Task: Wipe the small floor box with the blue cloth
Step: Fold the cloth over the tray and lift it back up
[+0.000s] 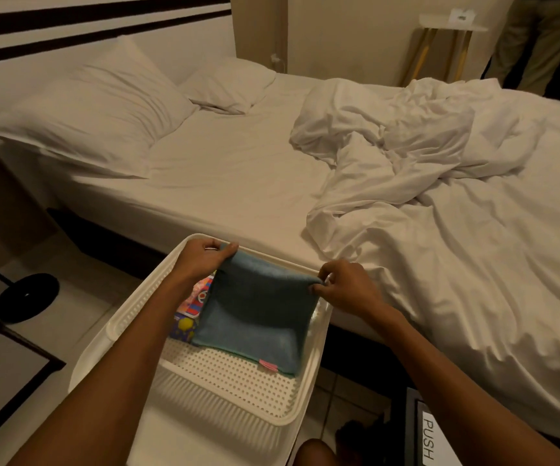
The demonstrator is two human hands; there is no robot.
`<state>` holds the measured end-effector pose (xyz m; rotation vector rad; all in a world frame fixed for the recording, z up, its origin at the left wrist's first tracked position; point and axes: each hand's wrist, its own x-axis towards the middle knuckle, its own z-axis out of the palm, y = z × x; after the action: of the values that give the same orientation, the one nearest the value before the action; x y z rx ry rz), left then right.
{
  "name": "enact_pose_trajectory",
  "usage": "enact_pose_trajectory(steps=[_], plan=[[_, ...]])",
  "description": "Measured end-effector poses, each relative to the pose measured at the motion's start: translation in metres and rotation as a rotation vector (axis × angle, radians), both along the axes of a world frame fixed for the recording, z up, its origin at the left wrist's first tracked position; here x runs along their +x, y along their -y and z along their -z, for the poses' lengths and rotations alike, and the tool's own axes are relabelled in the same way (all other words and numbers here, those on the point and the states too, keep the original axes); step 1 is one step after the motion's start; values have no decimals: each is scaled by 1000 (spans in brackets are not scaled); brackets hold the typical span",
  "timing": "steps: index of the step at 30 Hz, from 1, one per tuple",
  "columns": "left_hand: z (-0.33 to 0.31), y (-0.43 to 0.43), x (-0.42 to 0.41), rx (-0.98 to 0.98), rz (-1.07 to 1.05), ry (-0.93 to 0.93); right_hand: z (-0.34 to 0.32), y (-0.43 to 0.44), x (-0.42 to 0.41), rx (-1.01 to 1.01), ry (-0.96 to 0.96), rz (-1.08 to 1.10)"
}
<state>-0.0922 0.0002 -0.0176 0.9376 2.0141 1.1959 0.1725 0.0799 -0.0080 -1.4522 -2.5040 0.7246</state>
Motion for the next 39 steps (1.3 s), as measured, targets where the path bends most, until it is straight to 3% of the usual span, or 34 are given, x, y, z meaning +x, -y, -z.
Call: enact_pose_trajectory(steps=[7,10,17,24,29,39], plan=[[-71,39,-6,101,125,11,-41,21,12,-176,-317,1],[-111,54,-4,163,179,59,-66,33,15,-195,-447,25],[-206,77,18,294,294,-21,-123,57,18,-184,-799,113],[-260,85,36,339,291,-85,-166,72,19,-524,-1192,186],[-267,96,37,328,199,-118,-198,72,20,-518,-1187,177],[-278,114,47,380,231,16,-225,72,35,-595,-1026,101]])
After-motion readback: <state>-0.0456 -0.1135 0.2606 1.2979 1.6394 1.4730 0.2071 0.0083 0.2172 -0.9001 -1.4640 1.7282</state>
